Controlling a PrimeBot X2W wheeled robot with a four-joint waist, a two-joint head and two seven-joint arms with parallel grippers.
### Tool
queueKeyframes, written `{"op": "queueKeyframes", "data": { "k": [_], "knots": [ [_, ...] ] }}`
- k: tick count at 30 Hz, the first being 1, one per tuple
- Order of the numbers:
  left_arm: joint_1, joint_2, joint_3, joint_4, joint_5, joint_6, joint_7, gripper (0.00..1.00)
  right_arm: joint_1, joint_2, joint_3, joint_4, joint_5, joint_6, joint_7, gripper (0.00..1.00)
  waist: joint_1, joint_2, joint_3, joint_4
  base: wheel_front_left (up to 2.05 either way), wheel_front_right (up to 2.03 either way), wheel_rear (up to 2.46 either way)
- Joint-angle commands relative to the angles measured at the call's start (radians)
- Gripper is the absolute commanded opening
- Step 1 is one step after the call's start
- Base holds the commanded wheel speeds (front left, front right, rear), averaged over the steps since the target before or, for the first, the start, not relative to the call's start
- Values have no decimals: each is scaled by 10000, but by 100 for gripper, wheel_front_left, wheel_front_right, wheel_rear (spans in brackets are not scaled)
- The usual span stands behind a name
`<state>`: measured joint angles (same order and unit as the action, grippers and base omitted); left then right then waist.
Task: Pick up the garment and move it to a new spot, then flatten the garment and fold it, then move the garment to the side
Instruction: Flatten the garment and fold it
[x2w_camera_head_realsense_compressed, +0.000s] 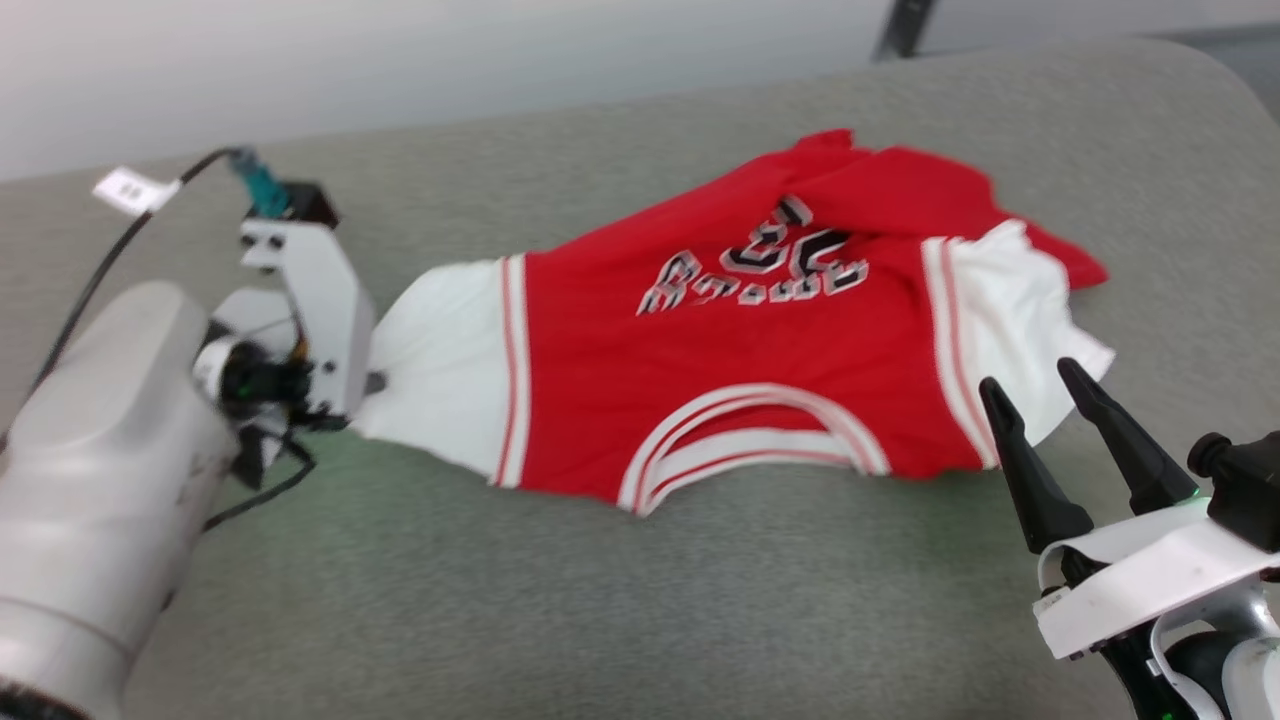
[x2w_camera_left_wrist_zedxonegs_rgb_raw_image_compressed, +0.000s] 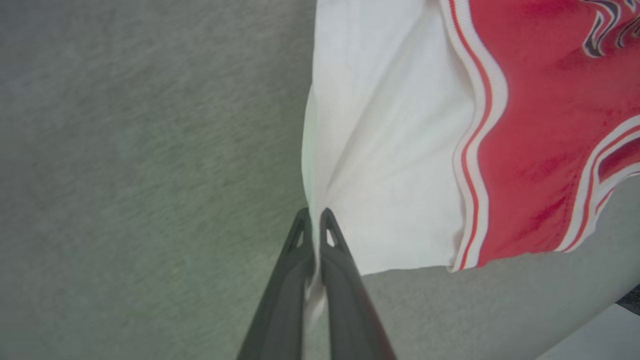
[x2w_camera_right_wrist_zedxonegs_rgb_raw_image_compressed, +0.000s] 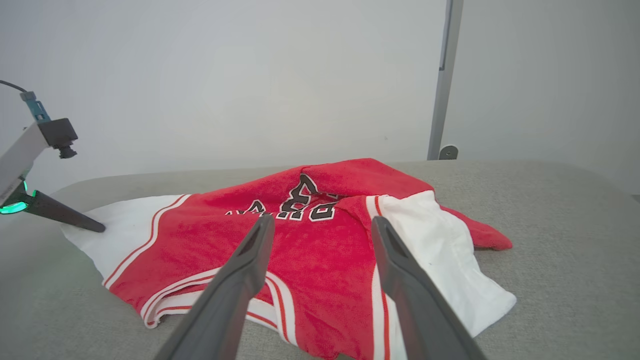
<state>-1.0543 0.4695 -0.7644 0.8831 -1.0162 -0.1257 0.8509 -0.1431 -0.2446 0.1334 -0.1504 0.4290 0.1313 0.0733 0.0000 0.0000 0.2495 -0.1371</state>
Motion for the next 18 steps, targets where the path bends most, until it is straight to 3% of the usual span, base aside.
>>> {"op": "queueKeyframes", "data": {
  "k": [1,7,12,13,14,18],
  "knots": [
    [222,202,24,-133,-46,87,75,0,165,-37,-55,-95,-36,-11,92,100,0,0,-499,769,0,0,0],
    [765,772,40,-777,45,503,-37,0,296,-61,-162,-357,-80,-13,390,100,0,0,-600,1031,0,0,0],
    [1122,731,213,-1215,-224,797,-156,2,290,-99,-164,-503,-72,-13,553,100,0,0,-587,990,0,0,0],
    [1164,735,234,-1283,-213,843,-207,43,296,-101,-162,-511,-72,-13,564,100,0,0,-590,956,0,0,0],
    [1189,760,218,-1354,-148,916,-300,100,311,-104,-178,-526,-76,-13,583,100,0,0,-594,924,0,0,0],
    [1403,834,341,-1517,-146,1032,-789,100,349,-97,-248,-525,-23,-11,677,100,0,0,-663,788,0,0,0]
  ]
}}
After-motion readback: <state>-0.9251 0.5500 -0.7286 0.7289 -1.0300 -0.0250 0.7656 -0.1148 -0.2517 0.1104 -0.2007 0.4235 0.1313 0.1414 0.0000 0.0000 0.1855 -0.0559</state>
